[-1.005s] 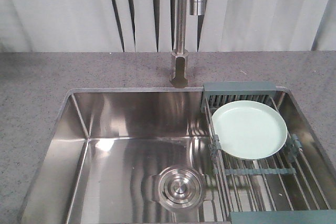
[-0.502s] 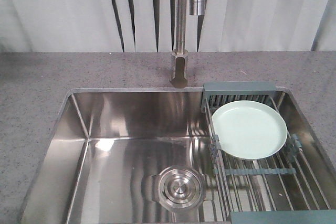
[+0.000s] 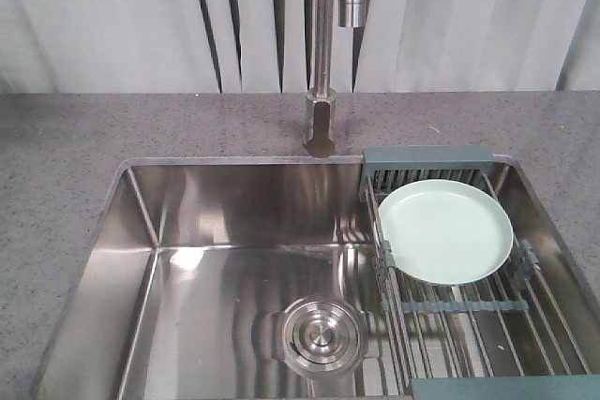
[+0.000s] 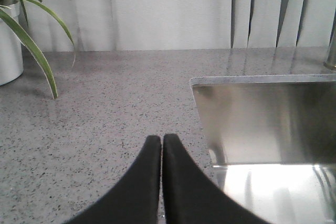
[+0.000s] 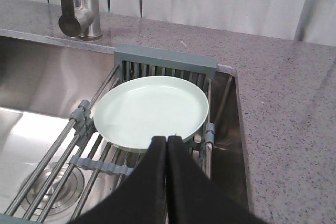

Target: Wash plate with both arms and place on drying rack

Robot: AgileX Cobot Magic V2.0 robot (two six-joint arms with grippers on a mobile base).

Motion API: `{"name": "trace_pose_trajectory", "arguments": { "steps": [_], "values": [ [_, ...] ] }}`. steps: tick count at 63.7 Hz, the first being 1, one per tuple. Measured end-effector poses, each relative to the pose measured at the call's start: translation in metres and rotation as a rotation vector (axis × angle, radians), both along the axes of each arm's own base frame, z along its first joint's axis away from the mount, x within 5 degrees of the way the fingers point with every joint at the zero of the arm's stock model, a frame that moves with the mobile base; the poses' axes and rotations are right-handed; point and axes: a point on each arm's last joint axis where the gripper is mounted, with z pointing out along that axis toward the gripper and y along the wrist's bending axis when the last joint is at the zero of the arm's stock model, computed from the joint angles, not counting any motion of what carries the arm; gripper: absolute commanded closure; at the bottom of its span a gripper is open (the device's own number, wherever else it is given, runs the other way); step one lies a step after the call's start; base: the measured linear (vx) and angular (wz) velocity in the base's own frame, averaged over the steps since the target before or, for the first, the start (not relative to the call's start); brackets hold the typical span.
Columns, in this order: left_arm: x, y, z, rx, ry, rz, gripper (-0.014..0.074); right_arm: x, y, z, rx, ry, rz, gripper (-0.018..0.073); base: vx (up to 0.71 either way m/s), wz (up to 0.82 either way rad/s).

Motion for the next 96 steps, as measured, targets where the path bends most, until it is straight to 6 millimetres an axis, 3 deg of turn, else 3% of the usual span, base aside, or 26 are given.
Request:
{"name": "trace_pose_trajectory", "arguments": {
  "steps": [72,88,96],
  "values": [
    [0.0,0.0,0.0,0.002,0.004,0.0,0.0601,-0.002,0.0,-0.001,0.005,-0.018,-0.001,0.0569,0.0,0.0],
    [0.0,0.0,0.0,0.003,0.004,0.0,0.0601,-0.006,-0.002,-0.045,0.05,-0.146,-0.017,0.0569,0.0,0.0],
    [0.0,0.0,0.0,0.003,0.005,0.0,0.0601,-0.006,-0.002,-0.049,0.109,-0.19,-0.028,0.0569,0.0,0.0]
  ]
}}
